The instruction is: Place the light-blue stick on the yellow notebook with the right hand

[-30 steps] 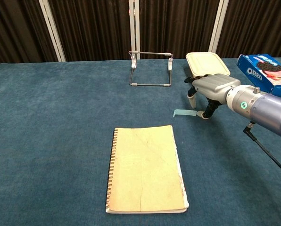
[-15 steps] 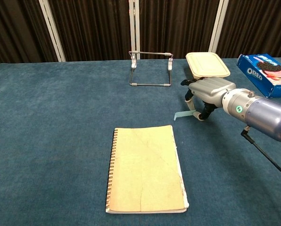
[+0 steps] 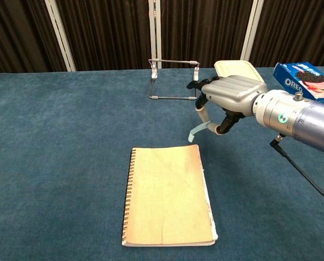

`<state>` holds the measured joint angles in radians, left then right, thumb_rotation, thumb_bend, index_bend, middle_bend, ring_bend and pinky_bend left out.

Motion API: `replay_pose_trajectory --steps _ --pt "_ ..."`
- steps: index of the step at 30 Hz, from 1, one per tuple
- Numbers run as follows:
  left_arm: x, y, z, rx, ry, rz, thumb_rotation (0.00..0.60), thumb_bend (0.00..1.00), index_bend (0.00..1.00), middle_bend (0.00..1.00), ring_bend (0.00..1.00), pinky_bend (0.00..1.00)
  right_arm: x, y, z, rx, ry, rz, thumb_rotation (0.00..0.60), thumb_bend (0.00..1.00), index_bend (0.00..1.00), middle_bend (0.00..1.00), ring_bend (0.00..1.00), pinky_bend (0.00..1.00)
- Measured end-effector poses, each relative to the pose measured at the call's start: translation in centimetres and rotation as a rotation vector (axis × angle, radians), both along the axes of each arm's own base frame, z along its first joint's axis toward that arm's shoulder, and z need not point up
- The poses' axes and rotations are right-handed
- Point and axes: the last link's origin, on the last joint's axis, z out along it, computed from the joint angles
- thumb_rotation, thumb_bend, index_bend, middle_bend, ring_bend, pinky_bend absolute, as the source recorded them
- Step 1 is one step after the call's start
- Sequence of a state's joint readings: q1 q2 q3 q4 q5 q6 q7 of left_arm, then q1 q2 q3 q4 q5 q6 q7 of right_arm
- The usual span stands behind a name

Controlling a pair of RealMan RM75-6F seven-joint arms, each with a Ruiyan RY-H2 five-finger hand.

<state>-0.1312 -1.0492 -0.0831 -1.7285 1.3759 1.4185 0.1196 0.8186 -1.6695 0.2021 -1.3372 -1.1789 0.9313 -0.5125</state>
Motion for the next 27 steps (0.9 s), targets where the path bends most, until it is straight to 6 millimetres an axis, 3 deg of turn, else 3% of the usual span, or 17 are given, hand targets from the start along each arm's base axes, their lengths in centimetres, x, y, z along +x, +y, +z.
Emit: replay_pose_trajectory --steps 7,15,21,23,25,27 --pt "0.2 -0.1 0.1 -0.006 -0.014 -0.010 0.600 0.00 0.00 0.00 0.00 0.00 3.4 3.8 0.4 0.071 0.060 0.093 0.600 0.42 0.66 0.00 0.00 0.00" --pt "0.3 -0.3 0.5 -0.004 -0.030 -0.016 0.600 0.00 0.00 0.00 0.00 0.00 4.4 6.1 -1.6 0.108 0.204 0.148 0.600 0.43 0.66 0.00 0.00 0.00" --pt "0.2 -0.3 0.6 -0.007 -0.036 -0.014 0.600 0.00 0.00 0.00 0.00 0.00 4.5 6.6 -3.1 0.105 0.260 0.158 0.600 0.43 0.63 0.00 0.00 0.00" --pt "0.2 -0.3 0.6 -0.008 -0.037 -0.013 0.600 0.00 0.00 0.00 0.00 0.00 4.5 6.6 -3.3 0.104 0.263 0.154 0.600 0.42 0.55 0.00 0.00 0.00" --pt "0.2 -0.3 0.6 -0.009 -0.038 -0.012 0.600 0.00 0.00 0.00 0.00 0.00 4.5 6.5 -3.4 0.099 0.267 0.149 0.600 0.40 0.39 0.00 0.00 0.00" --pt "0.2 -0.3 0.6 -0.010 -0.039 -0.011 0.600 0.00 0.00 0.00 0.00 0.00 4.4 6.3 -3.6 0.094 0.271 0.139 0.600 0.31 0.16 0.00 0.00 0.00"
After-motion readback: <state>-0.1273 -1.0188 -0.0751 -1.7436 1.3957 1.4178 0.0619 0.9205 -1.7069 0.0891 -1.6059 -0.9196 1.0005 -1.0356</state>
